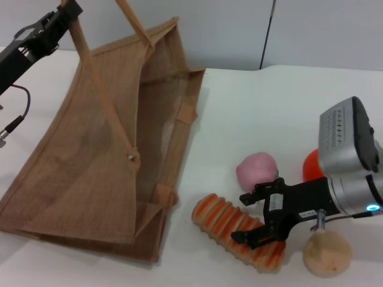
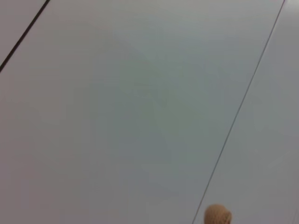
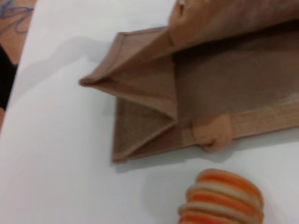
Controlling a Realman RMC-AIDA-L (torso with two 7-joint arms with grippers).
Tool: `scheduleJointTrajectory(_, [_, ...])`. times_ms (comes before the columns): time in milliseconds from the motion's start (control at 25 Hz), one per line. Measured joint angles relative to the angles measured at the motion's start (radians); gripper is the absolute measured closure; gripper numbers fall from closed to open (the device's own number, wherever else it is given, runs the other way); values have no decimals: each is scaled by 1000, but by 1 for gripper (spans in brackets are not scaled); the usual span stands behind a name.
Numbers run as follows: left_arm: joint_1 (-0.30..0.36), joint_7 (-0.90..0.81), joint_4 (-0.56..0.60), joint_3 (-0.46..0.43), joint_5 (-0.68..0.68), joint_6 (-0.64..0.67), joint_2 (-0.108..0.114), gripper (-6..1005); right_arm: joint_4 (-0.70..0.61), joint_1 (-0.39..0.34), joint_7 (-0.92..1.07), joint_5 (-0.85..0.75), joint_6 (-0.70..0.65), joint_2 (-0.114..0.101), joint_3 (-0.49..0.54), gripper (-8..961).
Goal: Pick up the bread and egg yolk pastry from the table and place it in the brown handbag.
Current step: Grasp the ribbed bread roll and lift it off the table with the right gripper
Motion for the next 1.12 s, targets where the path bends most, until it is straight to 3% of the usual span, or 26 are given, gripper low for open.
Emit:
scheduleJointTrajectory(440, [-3, 1, 0, 0, 0, -1, -1, 859, -26, 5, 84, -63, 47, 1, -64, 102])
scheduleJointTrajectory(1120, [-3, -2, 0, 0, 1, -7, -1, 853, -54, 6, 109, -74, 35, -4, -84, 388])
